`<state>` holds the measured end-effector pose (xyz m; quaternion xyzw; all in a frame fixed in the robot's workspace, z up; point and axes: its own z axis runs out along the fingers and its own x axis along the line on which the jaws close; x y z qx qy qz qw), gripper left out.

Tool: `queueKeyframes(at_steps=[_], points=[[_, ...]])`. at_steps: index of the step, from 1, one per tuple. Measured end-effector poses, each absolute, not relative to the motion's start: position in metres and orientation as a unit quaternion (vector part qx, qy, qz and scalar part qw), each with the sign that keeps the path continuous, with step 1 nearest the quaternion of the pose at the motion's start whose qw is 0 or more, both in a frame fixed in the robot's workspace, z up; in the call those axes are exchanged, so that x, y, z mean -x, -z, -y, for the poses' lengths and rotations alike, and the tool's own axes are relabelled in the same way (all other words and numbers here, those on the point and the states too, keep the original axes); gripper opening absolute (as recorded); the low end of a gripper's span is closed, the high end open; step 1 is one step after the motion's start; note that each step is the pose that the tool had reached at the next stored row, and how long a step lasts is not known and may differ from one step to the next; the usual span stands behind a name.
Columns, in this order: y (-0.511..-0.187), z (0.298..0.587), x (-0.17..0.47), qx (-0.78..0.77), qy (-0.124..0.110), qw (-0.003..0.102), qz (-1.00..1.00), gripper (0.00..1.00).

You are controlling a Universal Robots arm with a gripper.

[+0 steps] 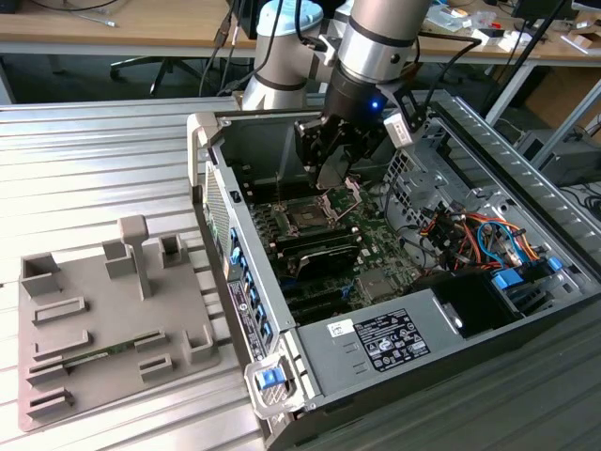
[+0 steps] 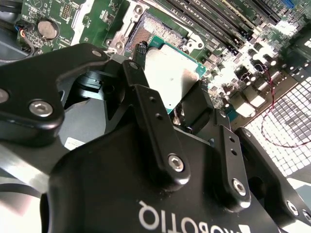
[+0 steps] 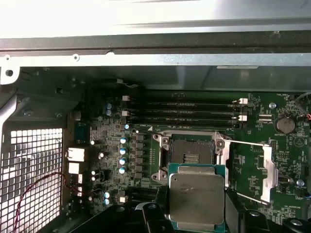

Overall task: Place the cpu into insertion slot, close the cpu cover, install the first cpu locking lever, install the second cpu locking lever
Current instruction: 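Place the cpu into insertion slot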

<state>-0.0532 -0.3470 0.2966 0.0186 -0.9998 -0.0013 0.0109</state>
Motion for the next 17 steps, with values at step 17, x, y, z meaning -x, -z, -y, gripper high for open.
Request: queueKeyframes(at_steps=[17], points=[[-0.2932, 0.347, 0.0532, -0.019, 0.001, 0.011, 1.0, 0.55]])
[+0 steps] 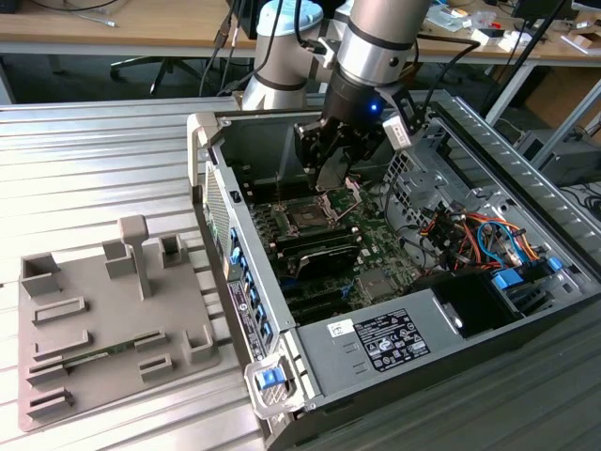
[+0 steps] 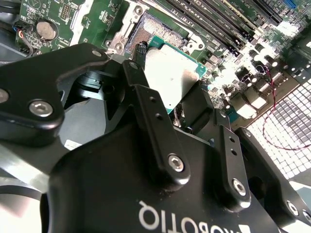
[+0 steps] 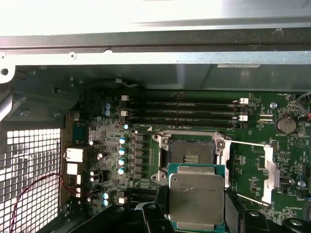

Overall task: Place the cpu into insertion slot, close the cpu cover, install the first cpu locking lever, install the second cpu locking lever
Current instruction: 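Place the cpu into insertion slot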

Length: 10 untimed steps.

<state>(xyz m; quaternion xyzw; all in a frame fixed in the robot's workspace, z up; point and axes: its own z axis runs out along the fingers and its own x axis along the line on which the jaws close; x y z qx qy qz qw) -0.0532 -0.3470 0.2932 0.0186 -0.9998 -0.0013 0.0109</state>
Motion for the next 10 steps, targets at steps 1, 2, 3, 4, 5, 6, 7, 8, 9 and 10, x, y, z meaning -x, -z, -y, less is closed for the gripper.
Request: queueKeyframes(at_steps=[1, 2, 3, 4, 5, 6, 7, 8, 9, 10], points=[[-0.2931, 0.347, 0.0532, -0.019, 0.001, 0.011, 1.0, 0.55], [-0.2928, 0.347, 0.0532, -0.019, 0.001, 0.011, 1.0, 0.55], [-0.2926, 0.347, 0.0532, -0.019, 0.001, 0.011, 1.0, 0.55], [-0.2924, 0.3469, 0.0532, -0.019, 0.001, 0.011, 1.0, 0.55], [-0.2922, 0.347, 0.0532, -0.019, 0.001, 0.011, 1.0, 0.55], [-0.2921, 0.347, 0.0532, -0.019, 0.001, 0.011, 1.0, 0.55], [-0.2917, 0.3469, 0.0532, -0.019, 0.001, 0.011, 1.0, 0.55], [-0.2914, 0.3469, 0.0532, -0.019, 0.001, 0.011, 1.0, 0.55], [-0.2912, 0.347, 0.0532, -0.019, 0.001, 0.011, 1.0, 0.55], [-0.2908, 0.347, 0.0532, -0.019, 0.001, 0.011, 1.0, 0.55]])
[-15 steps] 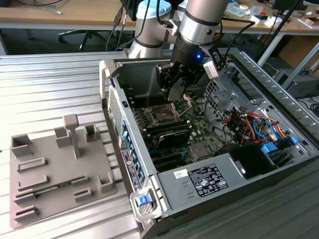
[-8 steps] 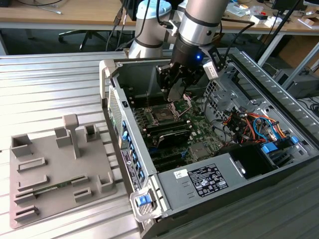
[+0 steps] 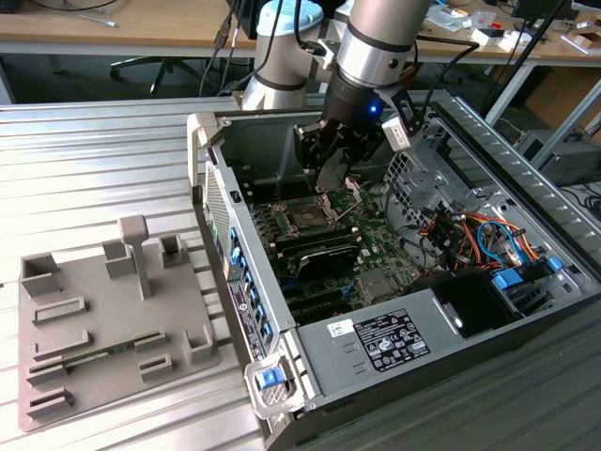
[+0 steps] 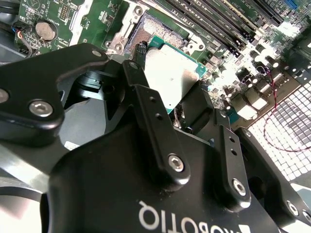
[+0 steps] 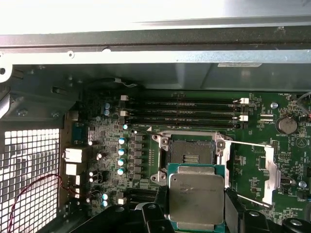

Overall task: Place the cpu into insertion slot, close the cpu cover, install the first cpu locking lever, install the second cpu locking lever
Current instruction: 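Place the cpu into insertion slot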

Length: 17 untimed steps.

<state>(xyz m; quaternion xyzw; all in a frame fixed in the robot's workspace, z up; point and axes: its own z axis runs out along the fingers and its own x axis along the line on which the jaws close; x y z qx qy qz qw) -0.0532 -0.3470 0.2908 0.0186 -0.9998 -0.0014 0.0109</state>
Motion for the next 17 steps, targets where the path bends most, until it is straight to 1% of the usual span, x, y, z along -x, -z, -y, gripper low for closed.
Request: queueKeyframes(at_steps=[17], points=[[-0.2818, 0.3469, 0.0532, -0.019, 0.001, 0.011, 1.0, 0.55]])
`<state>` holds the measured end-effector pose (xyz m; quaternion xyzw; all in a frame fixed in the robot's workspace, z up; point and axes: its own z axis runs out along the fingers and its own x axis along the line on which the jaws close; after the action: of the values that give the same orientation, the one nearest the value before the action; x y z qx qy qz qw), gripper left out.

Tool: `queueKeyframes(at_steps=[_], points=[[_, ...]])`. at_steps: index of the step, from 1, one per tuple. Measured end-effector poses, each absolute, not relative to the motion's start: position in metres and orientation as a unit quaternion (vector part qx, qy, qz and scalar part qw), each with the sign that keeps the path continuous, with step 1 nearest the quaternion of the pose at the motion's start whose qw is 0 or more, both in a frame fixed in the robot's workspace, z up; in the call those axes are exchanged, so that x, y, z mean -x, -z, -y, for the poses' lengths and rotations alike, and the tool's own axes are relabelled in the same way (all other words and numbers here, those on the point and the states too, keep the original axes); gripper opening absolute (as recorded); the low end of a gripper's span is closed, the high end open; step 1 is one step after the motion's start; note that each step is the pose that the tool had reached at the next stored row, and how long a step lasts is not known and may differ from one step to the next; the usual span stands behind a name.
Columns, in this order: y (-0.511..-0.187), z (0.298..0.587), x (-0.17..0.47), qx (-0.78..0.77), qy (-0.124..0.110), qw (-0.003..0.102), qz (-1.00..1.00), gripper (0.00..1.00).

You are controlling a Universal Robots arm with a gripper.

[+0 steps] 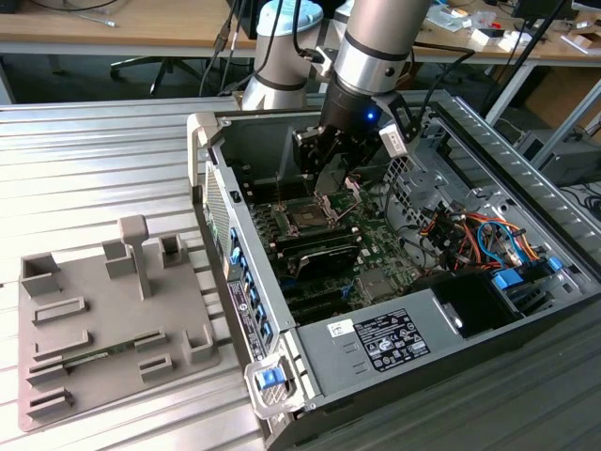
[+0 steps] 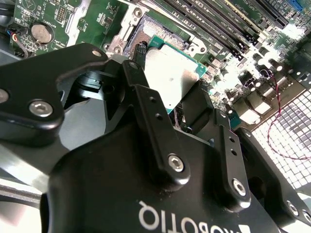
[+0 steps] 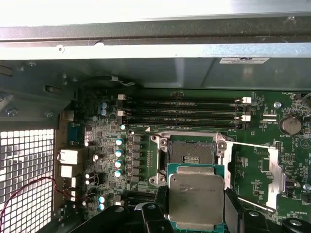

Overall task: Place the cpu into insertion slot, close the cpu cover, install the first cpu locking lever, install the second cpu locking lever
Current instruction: 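Place the cpu into insertion slot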

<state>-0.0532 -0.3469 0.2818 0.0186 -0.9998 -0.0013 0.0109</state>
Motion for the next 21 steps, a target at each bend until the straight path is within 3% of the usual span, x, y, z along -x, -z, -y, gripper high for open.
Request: queueKeyframes(at_steps=[21], points=[[-0.2779, 0.3469, 0.0532, -0.019, 0.001, 0.011, 1.0, 0.55]])
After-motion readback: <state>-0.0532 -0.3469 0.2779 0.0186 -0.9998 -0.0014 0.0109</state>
